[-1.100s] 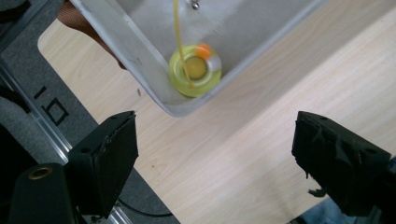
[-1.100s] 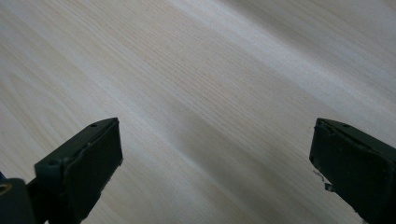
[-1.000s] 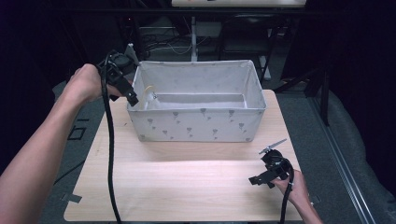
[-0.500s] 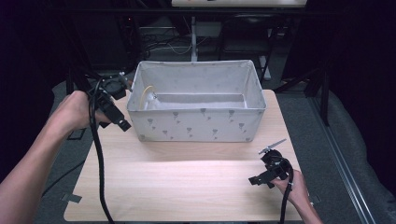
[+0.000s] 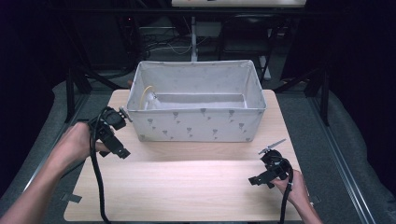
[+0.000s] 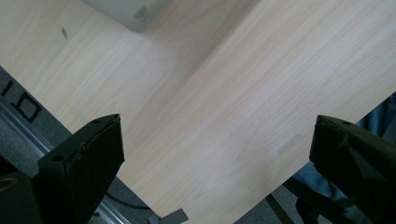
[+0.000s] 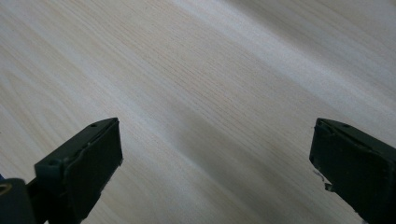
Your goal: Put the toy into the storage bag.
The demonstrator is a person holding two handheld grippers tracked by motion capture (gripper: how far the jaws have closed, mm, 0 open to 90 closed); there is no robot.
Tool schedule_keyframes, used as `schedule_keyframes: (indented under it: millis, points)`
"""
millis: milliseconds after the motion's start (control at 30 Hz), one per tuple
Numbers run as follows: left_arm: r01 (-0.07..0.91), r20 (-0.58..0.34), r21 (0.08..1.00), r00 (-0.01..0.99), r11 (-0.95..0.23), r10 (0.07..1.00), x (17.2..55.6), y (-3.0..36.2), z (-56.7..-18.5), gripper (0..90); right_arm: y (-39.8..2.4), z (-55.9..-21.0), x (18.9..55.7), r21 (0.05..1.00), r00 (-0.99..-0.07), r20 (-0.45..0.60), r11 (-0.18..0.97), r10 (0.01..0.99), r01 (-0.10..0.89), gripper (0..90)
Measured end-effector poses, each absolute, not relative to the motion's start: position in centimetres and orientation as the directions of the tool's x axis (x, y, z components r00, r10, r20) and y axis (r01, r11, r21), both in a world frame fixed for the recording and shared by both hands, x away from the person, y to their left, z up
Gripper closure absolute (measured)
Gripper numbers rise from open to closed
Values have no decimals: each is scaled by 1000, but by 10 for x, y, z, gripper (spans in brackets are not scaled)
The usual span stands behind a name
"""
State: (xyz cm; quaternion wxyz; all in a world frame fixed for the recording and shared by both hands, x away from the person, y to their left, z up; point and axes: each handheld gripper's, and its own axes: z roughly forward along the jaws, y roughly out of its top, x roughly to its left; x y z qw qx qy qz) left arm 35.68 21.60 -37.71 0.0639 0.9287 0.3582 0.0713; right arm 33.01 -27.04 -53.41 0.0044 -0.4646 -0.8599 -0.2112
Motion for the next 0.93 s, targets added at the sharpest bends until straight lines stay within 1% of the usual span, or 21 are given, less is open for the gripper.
schedule_keyframes:
  millis: [100, 133, 300, 333, 367, 567, 700, 767, 800, 933]
  points:
    - [664, 64, 172, 730, -728, 681, 354, 220, -394, 26, -271, -534, 331, 354, -575, 189, 492, 796, 796, 23]
    - [670, 64, 171, 724, -723, 686, 353, 221, -400, 26, -270, -534, 330, 358, -567, 204, 478, 798, 802, 23]
    - [687, 45, 167, 711, -707, 702, 349, 227, -428, 19, -270, -535, 330, 359, -564, 202, 476, 800, 803, 23]
    - [692, 35, 165, 708, -703, 705, 347, 229, -439, 18, -270, -535, 330, 362, -564, 206, 473, 800, 803, 23]
    - [692, 35, 165, 708, -703, 705, 347, 229, -439, 18, -270, -535, 330, 362, -564, 206, 473, 800, 803, 23]
    - [717, 23, 163, 683, -677, 730, 343, 231, -470, 17, -270, -535, 330, 363, -566, 204, 475, 799, 802, 23]
    - [732, -19, 168, 672, -660, 740, 339, 233, -491, 10, -270, -535, 330, 359, -564, 206, 474, 800, 804, 23]
    - [728, -18, 131, 680, -673, 733, 339, 232, -497, 10, -271, -534, 330, 359, -563, 207, 473, 800, 804, 23]
    - [731, -17, 131, 677, -669, 736, 339, 233, -498, 9, -271, -534, 330, 355, -566, 197, 480, 801, 802, 23]
    - [735, -25, 151, 671, -661, 741, 337, 233, -502, 9, -271, -534, 330, 360, -566, 210, 475, 797, 803, 23]
